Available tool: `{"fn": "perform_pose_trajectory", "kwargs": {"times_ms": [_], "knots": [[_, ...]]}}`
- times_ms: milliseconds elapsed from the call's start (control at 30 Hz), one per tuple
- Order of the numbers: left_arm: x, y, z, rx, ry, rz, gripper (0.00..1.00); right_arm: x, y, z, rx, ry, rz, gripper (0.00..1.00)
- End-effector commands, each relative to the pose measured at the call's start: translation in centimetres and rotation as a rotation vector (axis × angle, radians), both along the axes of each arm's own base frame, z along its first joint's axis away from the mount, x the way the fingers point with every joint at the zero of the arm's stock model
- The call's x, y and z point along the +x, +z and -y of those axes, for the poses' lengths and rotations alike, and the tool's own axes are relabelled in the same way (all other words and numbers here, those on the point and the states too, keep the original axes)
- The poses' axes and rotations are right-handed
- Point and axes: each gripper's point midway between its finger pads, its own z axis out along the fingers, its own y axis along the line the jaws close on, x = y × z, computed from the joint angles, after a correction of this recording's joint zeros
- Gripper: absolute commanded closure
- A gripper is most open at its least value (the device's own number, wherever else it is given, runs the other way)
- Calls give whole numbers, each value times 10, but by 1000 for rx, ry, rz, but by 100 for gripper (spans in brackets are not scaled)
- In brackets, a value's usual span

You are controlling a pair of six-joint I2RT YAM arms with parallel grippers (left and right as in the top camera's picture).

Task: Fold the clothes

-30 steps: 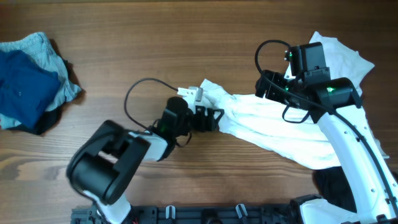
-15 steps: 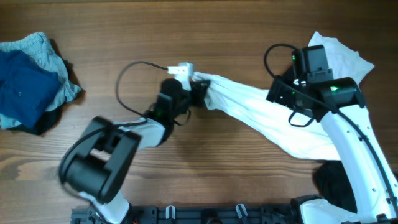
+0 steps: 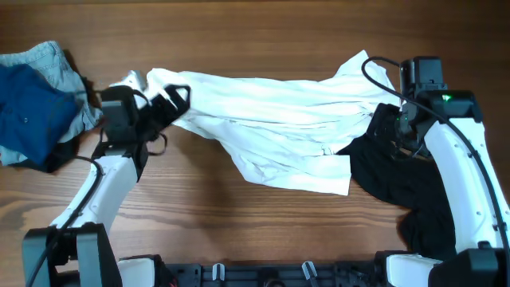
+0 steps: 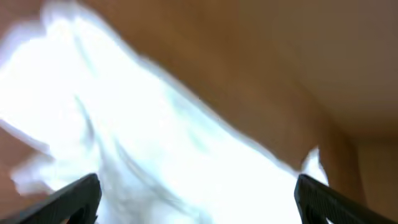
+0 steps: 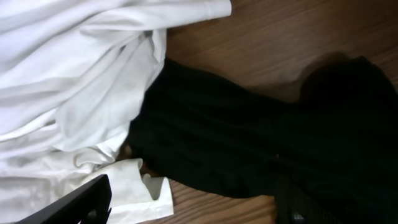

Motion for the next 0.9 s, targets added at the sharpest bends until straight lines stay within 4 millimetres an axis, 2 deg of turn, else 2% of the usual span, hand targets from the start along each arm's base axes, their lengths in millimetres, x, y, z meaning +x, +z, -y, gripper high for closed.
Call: {"fn": "perform_pose_trajectory", "kwargs": {"times_ms": [0,33,100,267,333,367,400,433,467,567,600,667,700,767,833,867], "knots": [[-63,-36,66,-101,-222,-270,0,1,-10,6,-32,7,-46,15],[-82,-47,83,-85,-270,-344,0,2,-11,6,-31,1,-45,14],[-106,-61,110,-90,-310,-434,0,3,-11,6,-30,0,-40,14],[-127,-97,152,-25,-239,-548,0,0,-12,6,-27,1,-53,13],[-136,-113,173,-42,-246,-590,7,-1,-12,6,-27,1,-57,13],[-140,-123,178,-40,-242,-609,22,-2,-12,6,-27,-1,-57,13],[-140,-127,179,-33,-243,-612,51,-2,-12,6,-27,-1,-57,13],[-140,-131,176,-17,-242,-612,96,-1,-12,6,-27,-1,-57,13],[-140,-132,171,4,-251,-610,96,-1,-12,6,-27,-1,-57,13],[-142,-125,139,27,-195,-660,96,-1,-12,11,-26,-23,-52,14],[-139,-114,118,20,-150,-672,96,-1,-11,17,-25,-46,-47,14],[-125,-89,78,34,-105,-600,96,-1,-11,25,-19,-63,-44,17],[-116,-76,52,52,-48,-552,96,1,-12,24,5,-36,-41,18],[-94,-43,-12,62,128,-417,96,9,-14,2,138,148,-20,20],[-90,-27,-53,32,258,-368,96,8,-15,-15,222,251,-24,23],[-93,-24,-64,4,295,-369,96,3,-19,-21,246,270,-52,24]]}}
